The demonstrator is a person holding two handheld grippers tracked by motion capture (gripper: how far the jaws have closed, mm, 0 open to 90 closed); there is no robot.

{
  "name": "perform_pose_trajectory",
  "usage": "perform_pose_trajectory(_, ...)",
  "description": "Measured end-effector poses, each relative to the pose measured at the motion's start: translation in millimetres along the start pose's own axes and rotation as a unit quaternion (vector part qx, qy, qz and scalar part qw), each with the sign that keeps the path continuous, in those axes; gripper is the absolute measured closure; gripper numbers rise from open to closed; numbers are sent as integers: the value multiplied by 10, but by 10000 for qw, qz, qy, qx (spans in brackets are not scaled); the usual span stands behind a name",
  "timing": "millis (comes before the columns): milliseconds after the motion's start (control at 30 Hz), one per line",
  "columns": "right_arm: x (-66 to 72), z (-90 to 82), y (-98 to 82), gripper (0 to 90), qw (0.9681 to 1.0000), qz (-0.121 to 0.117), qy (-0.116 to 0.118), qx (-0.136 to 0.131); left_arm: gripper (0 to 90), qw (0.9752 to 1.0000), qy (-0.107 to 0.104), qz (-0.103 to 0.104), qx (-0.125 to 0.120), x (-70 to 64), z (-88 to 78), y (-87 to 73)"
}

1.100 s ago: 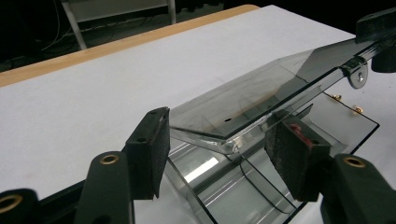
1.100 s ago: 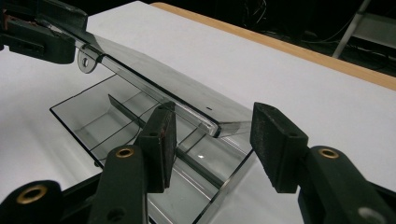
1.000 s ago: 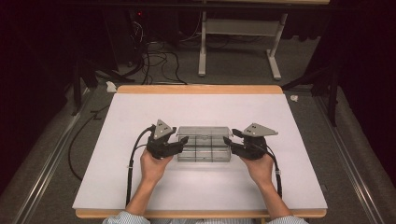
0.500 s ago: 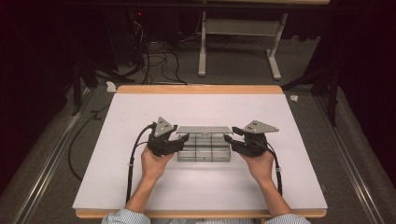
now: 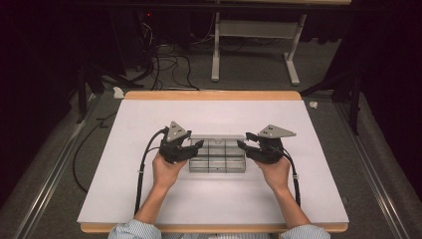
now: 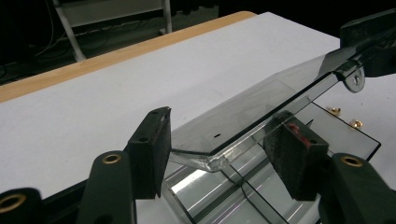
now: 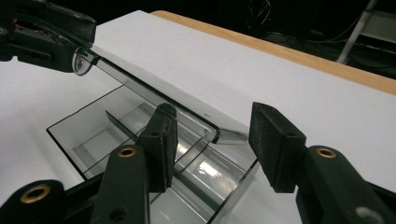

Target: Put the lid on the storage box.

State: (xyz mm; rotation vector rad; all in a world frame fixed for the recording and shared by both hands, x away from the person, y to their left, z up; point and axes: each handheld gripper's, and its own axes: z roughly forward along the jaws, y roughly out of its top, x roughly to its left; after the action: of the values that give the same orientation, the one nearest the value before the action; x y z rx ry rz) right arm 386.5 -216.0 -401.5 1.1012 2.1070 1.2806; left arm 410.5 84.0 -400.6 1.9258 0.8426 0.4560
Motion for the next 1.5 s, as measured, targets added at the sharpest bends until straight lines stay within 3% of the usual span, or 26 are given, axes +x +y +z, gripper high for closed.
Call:
perform_pose_trajectory(400, -63, 43, 12, 533, 9998, 174, 80, -29, 432, 9999, 14, -97, -59, 38, 54, 5)
perform_pose_trajectory(1033, -144, 110, 96, 534, 9995, 261, 132, -75, 441, 9998, -26, -166, -60, 102, 139, 101)
perform_pose_trajectory(1500, -231, 205, 77, 544, 9989, 420, 196, -68, 455, 9998, 16, -203, 74, 153, 222, 125)
